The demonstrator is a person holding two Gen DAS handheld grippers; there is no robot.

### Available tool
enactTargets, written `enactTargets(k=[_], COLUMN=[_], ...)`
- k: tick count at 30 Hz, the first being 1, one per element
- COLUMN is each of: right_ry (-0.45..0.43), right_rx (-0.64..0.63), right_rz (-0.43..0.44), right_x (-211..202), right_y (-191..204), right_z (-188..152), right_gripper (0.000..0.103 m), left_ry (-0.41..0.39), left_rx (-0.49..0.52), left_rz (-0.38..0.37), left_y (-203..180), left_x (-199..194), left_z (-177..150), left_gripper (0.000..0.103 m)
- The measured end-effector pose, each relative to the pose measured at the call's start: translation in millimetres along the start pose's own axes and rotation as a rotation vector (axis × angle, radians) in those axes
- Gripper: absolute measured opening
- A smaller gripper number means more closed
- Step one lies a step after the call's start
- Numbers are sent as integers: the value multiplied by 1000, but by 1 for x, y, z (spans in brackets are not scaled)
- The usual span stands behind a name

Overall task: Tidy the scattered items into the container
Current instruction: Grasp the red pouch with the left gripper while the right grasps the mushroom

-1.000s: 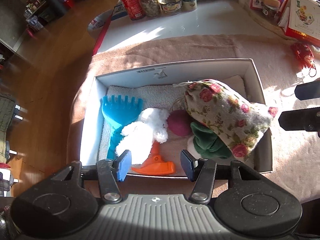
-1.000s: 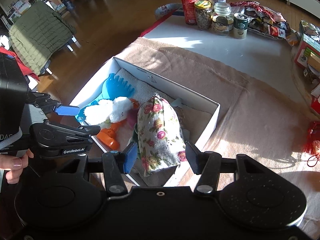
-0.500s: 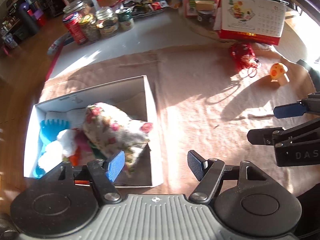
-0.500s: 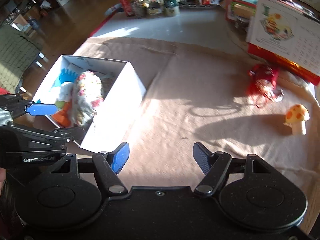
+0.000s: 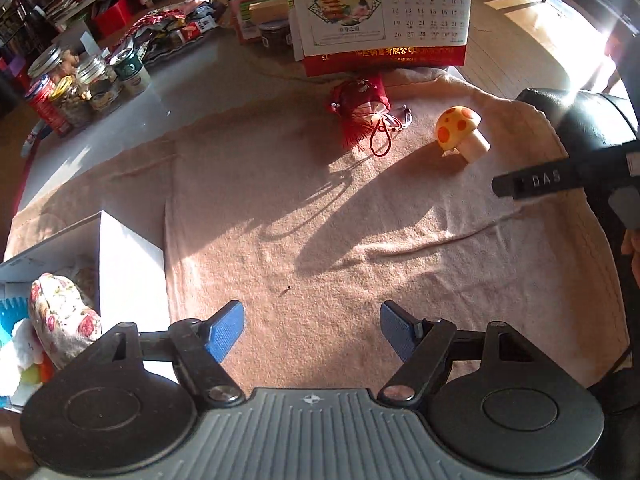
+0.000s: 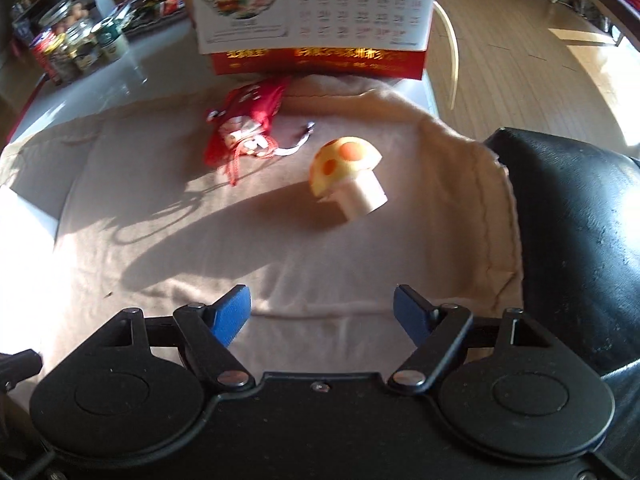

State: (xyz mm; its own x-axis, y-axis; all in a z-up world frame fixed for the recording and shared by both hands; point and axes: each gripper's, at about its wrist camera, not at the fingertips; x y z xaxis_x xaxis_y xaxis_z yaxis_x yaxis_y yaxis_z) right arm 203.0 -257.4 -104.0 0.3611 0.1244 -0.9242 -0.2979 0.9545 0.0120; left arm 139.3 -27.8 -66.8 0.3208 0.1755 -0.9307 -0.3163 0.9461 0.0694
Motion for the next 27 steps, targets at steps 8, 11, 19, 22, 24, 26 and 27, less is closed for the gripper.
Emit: enactTargets(k=[8, 11, 19, 22, 24, 26, 27], right_ry=[17, 26, 50, 55, 73, 90, 99], right_rx=[-22, -36, -118, -77, -69, -93, -104], right_rz=[-44, -49, -117, -68, -24, -5, 4], right_x=[50, 66, 96, 89, 80, 70, 65], right_y=[-13, -7, 7, -1, -5, -7, -9], right_z=[29, 38, 47, 39, 27, 13, 4], right_gripper=[76, 75, 42, 41, 41, 41, 41], left_ry=[41, 55, 94, 89, 80, 72, 65], left_rx=[-24, -45, -74, -64, -43, -24, -18], left_rz=[-46, -49, -44, -37, -33, -24, -31], left_y=[14, 25, 49, 51, 47, 40, 36], left_x=[34, 51, 87, 95, 101, 106, 109], left_z=[23, 32, 40, 46, 55, 69, 77], left_gripper=[77, 77, 77, 77, 77, 77, 77])
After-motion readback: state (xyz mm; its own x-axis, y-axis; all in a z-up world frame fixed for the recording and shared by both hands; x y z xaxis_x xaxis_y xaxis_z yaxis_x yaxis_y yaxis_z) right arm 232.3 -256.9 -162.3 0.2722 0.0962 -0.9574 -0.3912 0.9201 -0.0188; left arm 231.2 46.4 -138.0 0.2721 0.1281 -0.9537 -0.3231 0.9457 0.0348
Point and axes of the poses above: each gripper's, at about its wrist camera, not at the fingertips, and x roughly the way its jaws point, y to its left, z to its top, and after that the axes turned 1 degree about -x, right-handed
